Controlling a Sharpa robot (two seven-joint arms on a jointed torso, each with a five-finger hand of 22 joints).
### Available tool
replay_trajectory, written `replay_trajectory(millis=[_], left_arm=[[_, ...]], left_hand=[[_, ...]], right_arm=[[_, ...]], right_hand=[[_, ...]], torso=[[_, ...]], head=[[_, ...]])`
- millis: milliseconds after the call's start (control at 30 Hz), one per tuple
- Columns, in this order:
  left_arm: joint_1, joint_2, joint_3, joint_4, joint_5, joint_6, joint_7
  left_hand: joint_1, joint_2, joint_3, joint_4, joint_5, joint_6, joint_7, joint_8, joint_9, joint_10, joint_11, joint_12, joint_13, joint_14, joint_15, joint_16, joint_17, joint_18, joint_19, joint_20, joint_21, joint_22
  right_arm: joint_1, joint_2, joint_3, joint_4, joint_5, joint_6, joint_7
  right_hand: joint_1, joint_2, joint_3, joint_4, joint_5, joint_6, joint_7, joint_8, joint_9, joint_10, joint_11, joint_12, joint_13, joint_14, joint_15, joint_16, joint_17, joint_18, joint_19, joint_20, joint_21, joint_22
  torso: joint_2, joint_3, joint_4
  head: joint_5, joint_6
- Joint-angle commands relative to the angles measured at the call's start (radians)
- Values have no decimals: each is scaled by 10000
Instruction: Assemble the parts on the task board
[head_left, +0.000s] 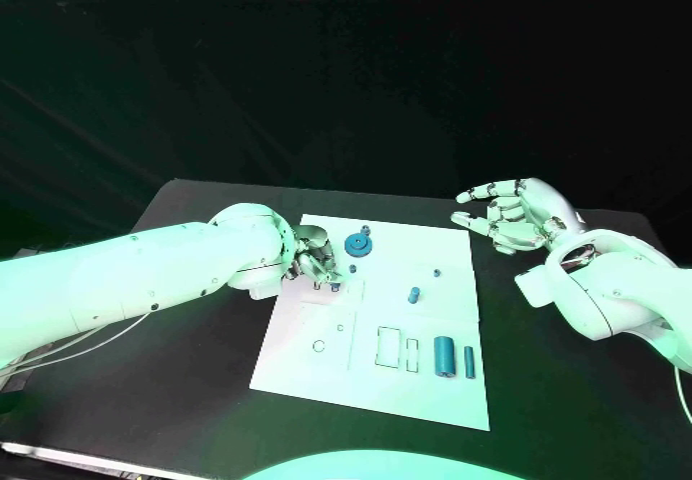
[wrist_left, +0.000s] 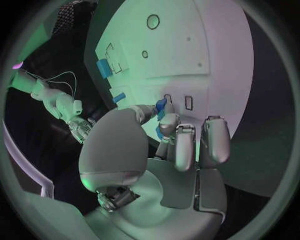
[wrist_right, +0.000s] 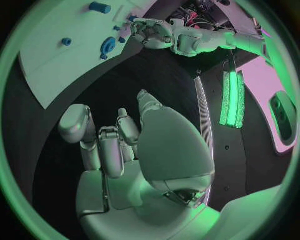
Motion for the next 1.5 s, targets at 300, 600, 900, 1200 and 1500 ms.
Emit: replay_trajectory(millis=[300,600,900,1200,1500], left_arm=[[12,114,-3,-25,-433,189,-36],[12,127,-9,-38,-522,438,-63],[11,122,-15,-37,-565,535,-67],[11,111,-17,-36,-574,565,-59],[10,129,-24,-40,-573,623,-51]], left_hand=[[-48,-50,1571,-1497,41,70,-100,32,685,83,-9,48,-2,768,-76,55,1823,-76,93,1,55,29],[-102,-92,1747,-1598,49,83,-99,37,734,70,-12,22,-29,768,-80,54,1824,-76,92,-7,57,29],[-154,-120,1850,-1648,40,92,-97,43,769,63,-11,5,-48,769,-80,54,1826,-77,94,-10,59,33],[-266,-190,2117,-1805,93,120,-95,51,846,93,-14,23,-13,775,-84,62,1843,-78,100,-17,67,50],[-334,-222,2215,-1859,95,136,-95,55,878,103,-15,27,-7,774,-84,59,1839,-78,100,-19,69,52]], right_arm=[[-9,2,0,5,-101,153,46],[-32,14,-1,-18,-306,159,51],[-93,38,-1,-40,-338,163,55],[-121,55,-1,-58,-725,132,72],[-136,61,-1,-67,-795,125,60]], right_hand=[[-88,-32,3,59,66,21,-8,16,-8,-54,-24,-49,-7,686,-64,-50,1338,151,-76,-3,-36,-13],[-115,-19,3,50,68,22,-11,18,-11,-46,-25,-42,-3,688,-66,-48,1345,149,-67,-4,-33,-7],[-115,-19,3,50,68,22,-11,18,-11,-46,-25,-42,-3,688,-66,-48,1345,149,-67,-4,-33,-7],[-119,-21,4,42,68,23,-12,19,-13,-51,-28,-47,-11,686,-67,-54,1333,151,-69,-5,-48,-14],[-119,-21,4,42,68,23,-12,19,-13,-51,-28,-47,-11,686,-67,-54,1333,151,-69,-5,-48,-14]], torso=[[5,-10,10],[-3,-1,13],[-1,-4,12],[-7,-7,3],[-7,-8,6]], head=[[-26,-33],[-19,-59],[28,-110],[52,-94],[43,-117]])
